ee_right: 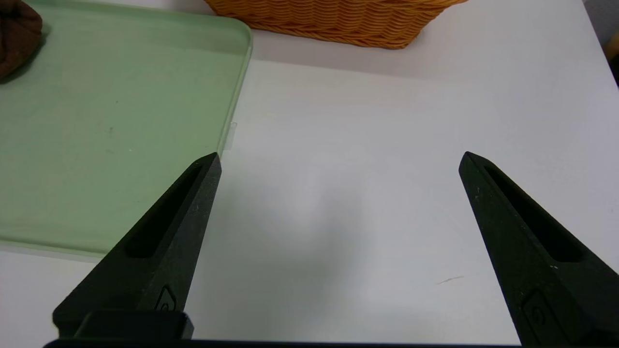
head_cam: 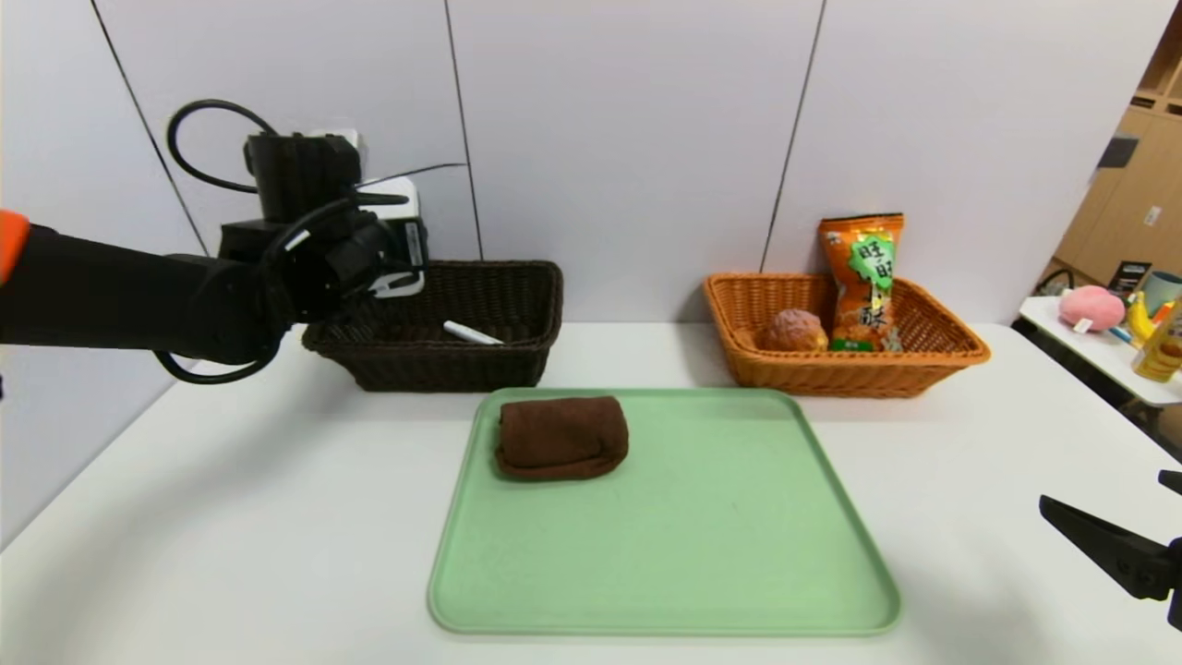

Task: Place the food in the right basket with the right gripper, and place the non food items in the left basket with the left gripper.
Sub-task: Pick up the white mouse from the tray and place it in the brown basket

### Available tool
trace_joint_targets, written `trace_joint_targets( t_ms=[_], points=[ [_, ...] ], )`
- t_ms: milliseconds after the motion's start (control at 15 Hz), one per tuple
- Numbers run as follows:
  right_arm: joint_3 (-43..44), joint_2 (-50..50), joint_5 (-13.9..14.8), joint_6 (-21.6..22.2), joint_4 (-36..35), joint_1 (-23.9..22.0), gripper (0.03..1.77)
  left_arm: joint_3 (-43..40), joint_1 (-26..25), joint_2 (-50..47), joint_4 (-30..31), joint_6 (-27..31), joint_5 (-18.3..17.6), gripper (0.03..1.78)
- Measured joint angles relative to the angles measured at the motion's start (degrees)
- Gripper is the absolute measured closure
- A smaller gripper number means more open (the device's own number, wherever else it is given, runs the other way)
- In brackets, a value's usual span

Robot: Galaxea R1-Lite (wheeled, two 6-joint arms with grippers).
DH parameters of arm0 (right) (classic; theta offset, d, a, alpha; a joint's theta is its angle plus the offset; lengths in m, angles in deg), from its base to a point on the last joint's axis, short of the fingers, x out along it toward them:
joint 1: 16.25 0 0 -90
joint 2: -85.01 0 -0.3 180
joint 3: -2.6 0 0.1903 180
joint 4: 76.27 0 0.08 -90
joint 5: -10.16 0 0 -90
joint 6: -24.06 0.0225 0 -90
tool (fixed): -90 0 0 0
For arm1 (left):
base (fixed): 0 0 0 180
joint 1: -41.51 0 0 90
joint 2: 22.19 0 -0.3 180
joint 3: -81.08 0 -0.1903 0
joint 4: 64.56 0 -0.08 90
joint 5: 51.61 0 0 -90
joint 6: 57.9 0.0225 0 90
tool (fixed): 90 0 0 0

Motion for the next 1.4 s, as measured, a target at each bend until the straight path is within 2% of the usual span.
trace_joint_targets(
  t_ms=[133,267,667,1267,1400],
  points=[
    [-0.4,0.0,0.0,0.0,0.0,0.0,0.1,-0.8,-0.5,2.6,2.4,1.1,-2.9,0.83],
    [-0.7,0.0,0.0,0.1,0.0,0.0,0.1,-0.8,-1.3,5.4,3.5,1.4,-4.3,0.83],
    [-1.2,0.0,0.0,0.3,0.0,0.0,0.1,-0.6,-3.0,11.0,7.1,1.6,-4.6,0.83],
    [-1.4,0.3,-0.1,0.2,0.0,0.0,0.09,0.1,-6.2,12.5,7.0,1.7,-4.6,0.83],
    [-1.5,0.2,-0.1,0.2,0.0,0.0,0.09,0.1,-6.2,12.5,7.3,1.6,-4.6,0.68]
  ],
)
